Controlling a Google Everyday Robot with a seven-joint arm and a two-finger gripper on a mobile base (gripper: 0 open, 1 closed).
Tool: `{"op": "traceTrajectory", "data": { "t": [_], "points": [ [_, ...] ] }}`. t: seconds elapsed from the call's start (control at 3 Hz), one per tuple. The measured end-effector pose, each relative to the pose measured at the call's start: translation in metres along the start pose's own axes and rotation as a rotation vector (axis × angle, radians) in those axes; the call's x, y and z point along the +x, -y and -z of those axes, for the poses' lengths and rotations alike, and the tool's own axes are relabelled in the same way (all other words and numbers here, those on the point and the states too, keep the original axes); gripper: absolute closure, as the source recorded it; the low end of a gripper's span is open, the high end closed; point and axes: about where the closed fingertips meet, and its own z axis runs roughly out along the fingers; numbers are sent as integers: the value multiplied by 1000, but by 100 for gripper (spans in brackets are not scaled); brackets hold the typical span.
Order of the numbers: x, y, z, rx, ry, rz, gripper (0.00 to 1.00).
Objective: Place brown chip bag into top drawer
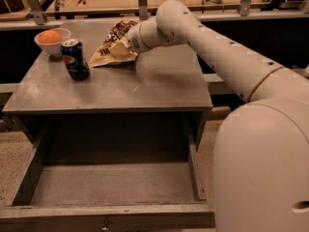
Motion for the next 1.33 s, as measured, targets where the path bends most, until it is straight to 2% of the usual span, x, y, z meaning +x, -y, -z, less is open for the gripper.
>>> {"op": "traceTrajectory", "data": {
  "t": [0.33,0.67,1.0,1.33],
  "points": [
    [3,1,17,14,-12,4,87],
    [10,-12,57,29,-26,-35,100],
    [26,-45,104,41,-70,-115,100],
    [43,-62,106,30,-110,-134,100]
  ]
}}
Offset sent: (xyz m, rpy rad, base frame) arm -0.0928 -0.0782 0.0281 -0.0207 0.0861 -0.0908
